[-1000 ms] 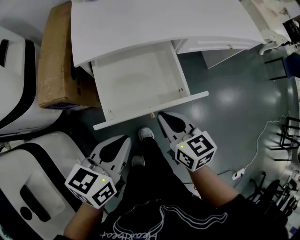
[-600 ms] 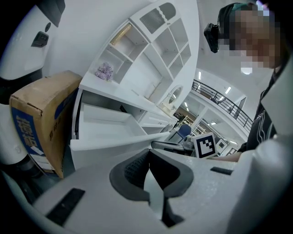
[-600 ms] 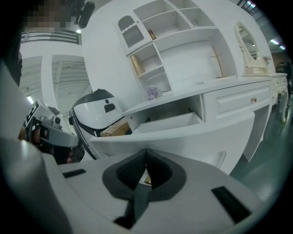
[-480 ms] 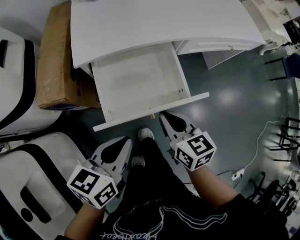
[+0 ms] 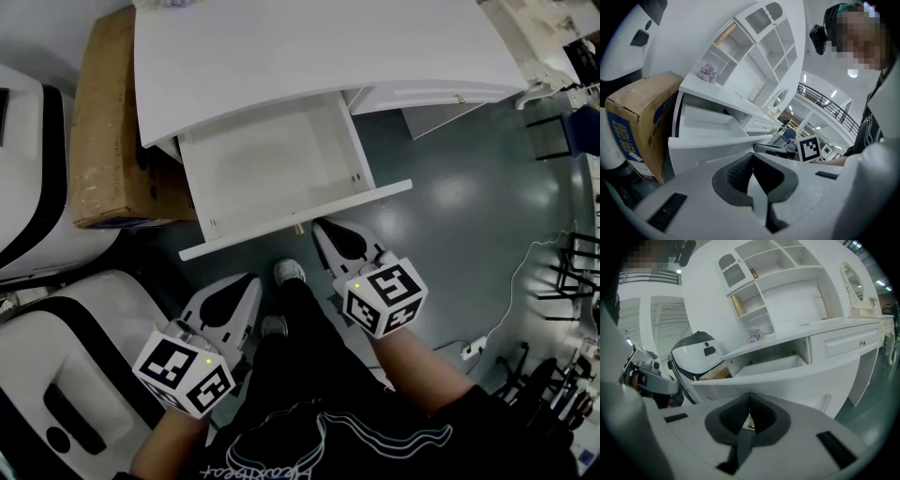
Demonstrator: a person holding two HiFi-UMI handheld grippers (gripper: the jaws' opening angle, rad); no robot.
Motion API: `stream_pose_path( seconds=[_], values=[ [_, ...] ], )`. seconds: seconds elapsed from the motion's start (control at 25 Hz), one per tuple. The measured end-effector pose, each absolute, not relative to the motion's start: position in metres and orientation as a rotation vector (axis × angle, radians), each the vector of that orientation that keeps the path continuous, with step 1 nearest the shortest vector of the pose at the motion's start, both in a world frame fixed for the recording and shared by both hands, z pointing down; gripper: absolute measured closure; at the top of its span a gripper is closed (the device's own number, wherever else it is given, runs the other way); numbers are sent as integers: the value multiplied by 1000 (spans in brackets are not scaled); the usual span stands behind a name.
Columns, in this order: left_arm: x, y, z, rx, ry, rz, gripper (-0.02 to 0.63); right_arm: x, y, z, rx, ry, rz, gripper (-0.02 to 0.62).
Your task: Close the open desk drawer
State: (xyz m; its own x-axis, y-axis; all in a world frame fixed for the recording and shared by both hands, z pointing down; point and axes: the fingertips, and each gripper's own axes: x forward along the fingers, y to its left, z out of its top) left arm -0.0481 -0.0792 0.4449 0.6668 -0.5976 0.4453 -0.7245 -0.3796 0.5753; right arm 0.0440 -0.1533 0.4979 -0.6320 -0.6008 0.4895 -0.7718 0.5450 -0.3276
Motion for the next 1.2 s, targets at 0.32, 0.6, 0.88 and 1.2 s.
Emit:
stream_pose_path(
  seconds=[0.32,0.6,0.88,1.2],
  values=[
    [-56,-92,447,2087,-1034,197,601,37,-175,499,1131,-2464,747,589],
    [-60,-101,449,2070,-1051,188,601,32,-192,498,1125,-2465,742,589],
    [-65,-112,452,2054,-1065,174,601,26,-209,499,1129,-2462,737,589],
    [-71,-128,457,2037,-1080,167,601,20,-230,499,1124,-2463,730,589]
  ],
)
